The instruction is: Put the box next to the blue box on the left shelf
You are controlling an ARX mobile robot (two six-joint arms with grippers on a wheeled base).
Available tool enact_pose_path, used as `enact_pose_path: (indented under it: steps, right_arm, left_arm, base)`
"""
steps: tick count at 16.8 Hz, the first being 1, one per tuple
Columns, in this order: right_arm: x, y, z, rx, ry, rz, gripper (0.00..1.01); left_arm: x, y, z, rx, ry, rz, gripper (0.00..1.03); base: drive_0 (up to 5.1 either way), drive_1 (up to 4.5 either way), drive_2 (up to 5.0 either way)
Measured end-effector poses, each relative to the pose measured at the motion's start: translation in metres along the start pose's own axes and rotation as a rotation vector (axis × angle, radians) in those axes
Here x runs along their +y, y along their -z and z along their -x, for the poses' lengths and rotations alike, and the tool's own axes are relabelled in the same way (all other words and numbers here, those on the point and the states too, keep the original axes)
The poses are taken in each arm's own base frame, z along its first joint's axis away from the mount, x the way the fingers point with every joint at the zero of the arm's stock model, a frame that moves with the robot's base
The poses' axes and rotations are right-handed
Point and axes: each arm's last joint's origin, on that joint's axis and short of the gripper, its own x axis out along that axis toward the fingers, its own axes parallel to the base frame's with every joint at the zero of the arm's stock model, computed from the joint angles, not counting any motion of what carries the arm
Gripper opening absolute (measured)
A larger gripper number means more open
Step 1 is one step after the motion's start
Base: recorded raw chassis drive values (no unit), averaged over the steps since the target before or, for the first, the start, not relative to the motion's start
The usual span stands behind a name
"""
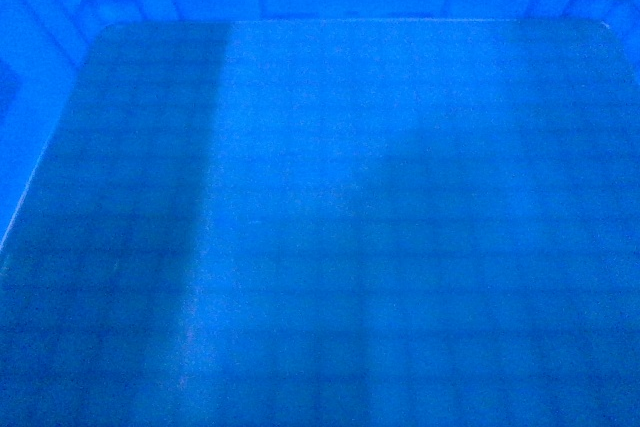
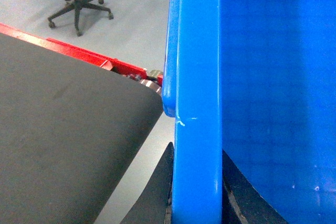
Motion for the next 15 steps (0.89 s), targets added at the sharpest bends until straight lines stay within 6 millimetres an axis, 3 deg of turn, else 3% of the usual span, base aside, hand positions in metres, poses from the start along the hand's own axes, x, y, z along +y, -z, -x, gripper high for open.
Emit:
enact_pose_path:
  steps: [15]
  right_arm:
    - [-0.0004, 0.0001, 0.0005, 0.0, 0.005, 0.001, 0.09]
  left_arm:
    - [-0.0006, -0.0001, -0.0003, 0.001, 0.005, 0.001, 0.1]
  base:
    - [-1.6, -1.55, -1.6]
